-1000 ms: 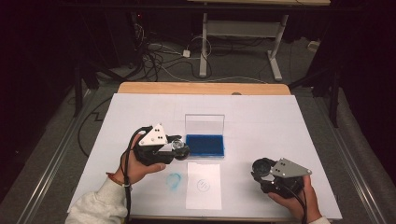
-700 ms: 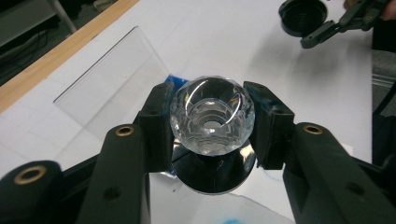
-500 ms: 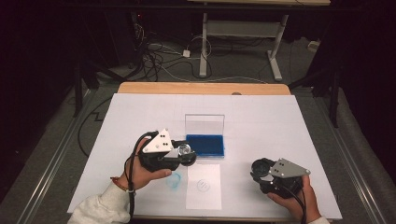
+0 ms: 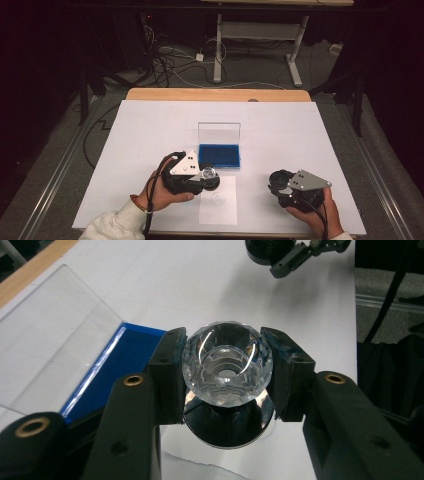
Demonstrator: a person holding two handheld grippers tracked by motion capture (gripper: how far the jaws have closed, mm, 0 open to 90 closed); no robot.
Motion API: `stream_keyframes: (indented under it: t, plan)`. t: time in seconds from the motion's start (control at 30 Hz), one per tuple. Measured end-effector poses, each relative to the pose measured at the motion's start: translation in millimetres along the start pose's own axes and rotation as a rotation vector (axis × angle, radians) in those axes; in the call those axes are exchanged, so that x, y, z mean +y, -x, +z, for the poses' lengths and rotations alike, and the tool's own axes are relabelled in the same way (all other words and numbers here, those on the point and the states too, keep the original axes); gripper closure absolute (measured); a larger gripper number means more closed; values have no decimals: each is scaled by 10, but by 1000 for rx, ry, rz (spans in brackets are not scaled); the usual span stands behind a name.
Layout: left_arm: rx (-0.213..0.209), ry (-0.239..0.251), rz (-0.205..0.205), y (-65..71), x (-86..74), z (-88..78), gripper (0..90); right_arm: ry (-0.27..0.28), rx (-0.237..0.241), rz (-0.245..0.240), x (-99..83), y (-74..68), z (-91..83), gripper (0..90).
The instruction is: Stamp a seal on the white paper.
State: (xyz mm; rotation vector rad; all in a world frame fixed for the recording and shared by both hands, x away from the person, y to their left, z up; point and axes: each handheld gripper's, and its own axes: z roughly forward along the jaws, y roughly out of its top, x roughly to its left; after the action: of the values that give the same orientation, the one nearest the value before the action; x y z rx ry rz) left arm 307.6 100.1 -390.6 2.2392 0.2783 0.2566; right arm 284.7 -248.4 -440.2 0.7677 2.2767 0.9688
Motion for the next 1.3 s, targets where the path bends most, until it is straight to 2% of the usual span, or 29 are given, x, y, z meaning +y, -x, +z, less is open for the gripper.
stream_keyframes:
  t: [0.13,0.2,0.3,0.73,1.23,1.3]
  plan:
    - [-33,-28,23,59,-15,103,549,-5,1,-3,0,-7,7,384]
    - [-49,-52,47,86,-20,151,549,-4,1,-4,1,-8,7,384]
    - [-60,-69,54,112,-36,220,549,-5,-1,-4,1,-6,2,383]
    - [-62,-106,35,94,-126,398,548,-11,0,-12,-1,-8,10,384]
    - [-76,-128,46,107,-167,496,548,-13,4,-15,-1,-12,15,383]
    - [-62,-138,44,112,-169,511,548,-14,4,-15,-2,-12,15,384]
